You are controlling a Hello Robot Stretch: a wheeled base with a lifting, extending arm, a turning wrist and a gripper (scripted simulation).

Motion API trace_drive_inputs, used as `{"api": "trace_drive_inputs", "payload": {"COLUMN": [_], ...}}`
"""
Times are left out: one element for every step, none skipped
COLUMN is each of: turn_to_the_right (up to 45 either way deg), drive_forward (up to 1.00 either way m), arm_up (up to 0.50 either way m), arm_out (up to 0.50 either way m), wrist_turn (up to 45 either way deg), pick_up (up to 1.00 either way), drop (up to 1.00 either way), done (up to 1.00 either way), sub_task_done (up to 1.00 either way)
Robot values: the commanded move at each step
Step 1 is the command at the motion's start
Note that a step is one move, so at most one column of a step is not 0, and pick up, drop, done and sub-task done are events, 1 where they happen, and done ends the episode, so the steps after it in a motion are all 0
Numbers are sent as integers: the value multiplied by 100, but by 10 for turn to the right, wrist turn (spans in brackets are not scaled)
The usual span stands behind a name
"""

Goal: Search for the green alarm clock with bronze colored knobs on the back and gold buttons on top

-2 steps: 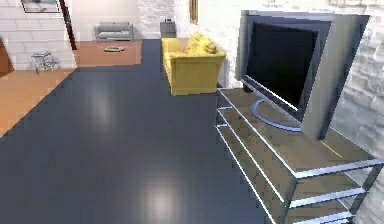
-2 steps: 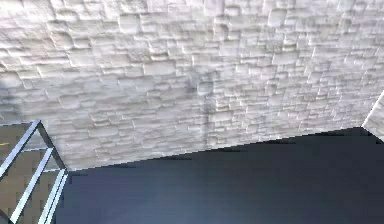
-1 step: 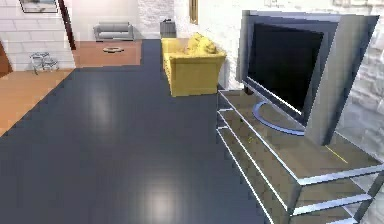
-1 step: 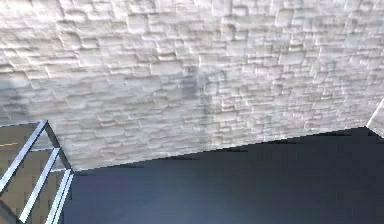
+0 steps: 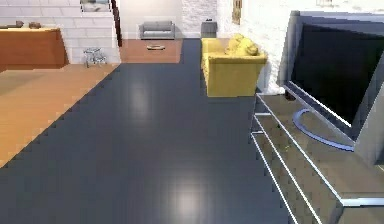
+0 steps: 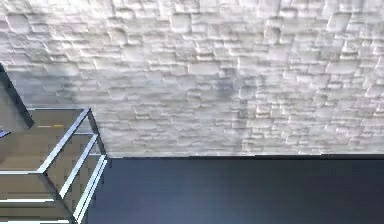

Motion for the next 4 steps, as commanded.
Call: {"api": "trace_drive_inputs", "payload": {"turn_to_the_right": [0, -150, 0, 0], "drive_forward": [75, 0, 100, 100], "arm_up": [0, 0, 0, 0], "arm_out": [0, 0, 0, 0], "wrist_turn": [0, 0, 0, 0], "pick_up": [0, 0, 0, 0], "drop": [0, 0, 0, 0], "done": [0, 0, 0, 0], "sub_task_done": [0, 0, 0, 0]}}
